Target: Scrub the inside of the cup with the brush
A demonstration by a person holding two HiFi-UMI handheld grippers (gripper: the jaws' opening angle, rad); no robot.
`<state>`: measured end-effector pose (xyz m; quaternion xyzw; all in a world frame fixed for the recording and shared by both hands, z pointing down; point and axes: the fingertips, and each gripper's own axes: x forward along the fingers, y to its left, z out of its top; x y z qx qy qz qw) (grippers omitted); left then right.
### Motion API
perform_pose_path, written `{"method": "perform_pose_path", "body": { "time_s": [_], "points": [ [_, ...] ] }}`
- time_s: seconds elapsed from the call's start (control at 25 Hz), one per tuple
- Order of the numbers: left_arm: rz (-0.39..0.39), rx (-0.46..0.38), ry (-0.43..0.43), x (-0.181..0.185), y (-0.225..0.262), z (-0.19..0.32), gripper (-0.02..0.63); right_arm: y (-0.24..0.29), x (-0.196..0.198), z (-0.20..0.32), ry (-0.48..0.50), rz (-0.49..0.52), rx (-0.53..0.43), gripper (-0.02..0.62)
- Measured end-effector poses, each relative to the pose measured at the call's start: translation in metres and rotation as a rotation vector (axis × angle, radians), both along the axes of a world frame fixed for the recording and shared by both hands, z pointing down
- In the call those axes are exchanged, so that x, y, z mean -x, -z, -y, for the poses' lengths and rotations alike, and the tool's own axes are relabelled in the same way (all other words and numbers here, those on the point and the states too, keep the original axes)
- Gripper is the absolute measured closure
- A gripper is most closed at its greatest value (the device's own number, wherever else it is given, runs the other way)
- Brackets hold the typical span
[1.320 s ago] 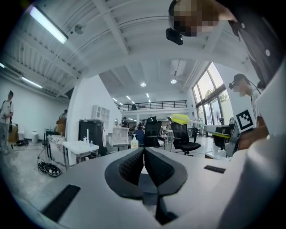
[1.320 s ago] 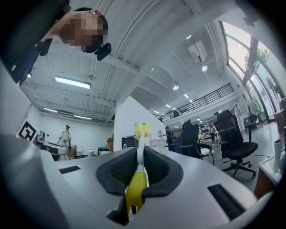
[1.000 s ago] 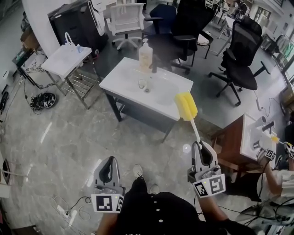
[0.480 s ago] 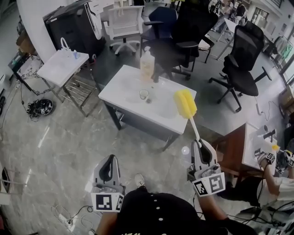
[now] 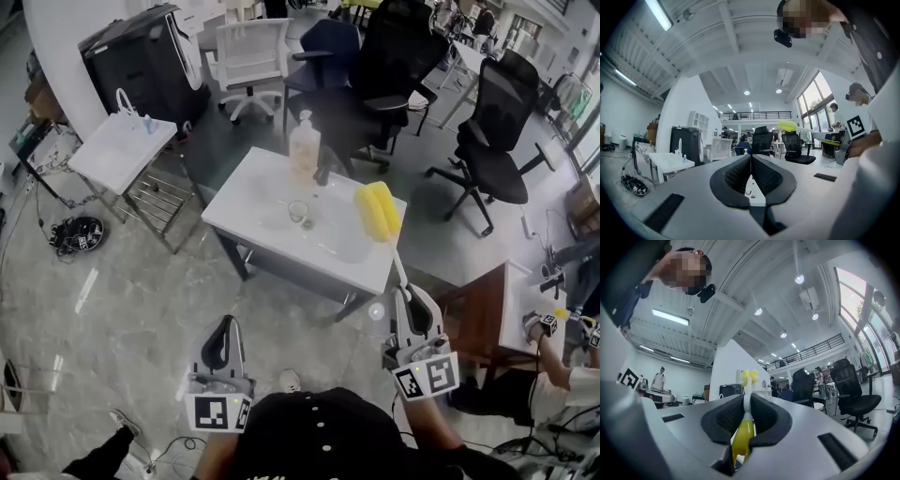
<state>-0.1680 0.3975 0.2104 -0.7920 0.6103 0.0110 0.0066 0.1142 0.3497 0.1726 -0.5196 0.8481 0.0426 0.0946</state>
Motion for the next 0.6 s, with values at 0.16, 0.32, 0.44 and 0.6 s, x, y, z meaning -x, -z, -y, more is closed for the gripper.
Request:
{"method": "perform_pose_path", "body": {
  "time_s": [0.16, 0.32, 0.44, 0.6],
  "points": [
    [0.005, 0.008, -0.02, 0.013, -0.005, 0.021, 0.578, -0.001, 0.014, 0.017, -0.013, 0.002, -0.004, 0.545],
    [0.013, 0.024, -0.039, 0.018, -0.009, 0.04, 0.578, -0.009, 0.021, 0.033, -0.013, -0.006, 0.019, 0.545],
    [-0.01, 0.038, -0.035, 0.02, -0.014, 0.057, 0.578, -0.014, 0.022, 0.05, -0.018, -0.007, 0.025, 0.545],
    [0.011, 0.035, -0.04, 0.021, -0.018, 0.087, 0.578, -0.017, 0.022, 0.083, -0.029, 0.0, 0.021, 0.545]
  ]
}}
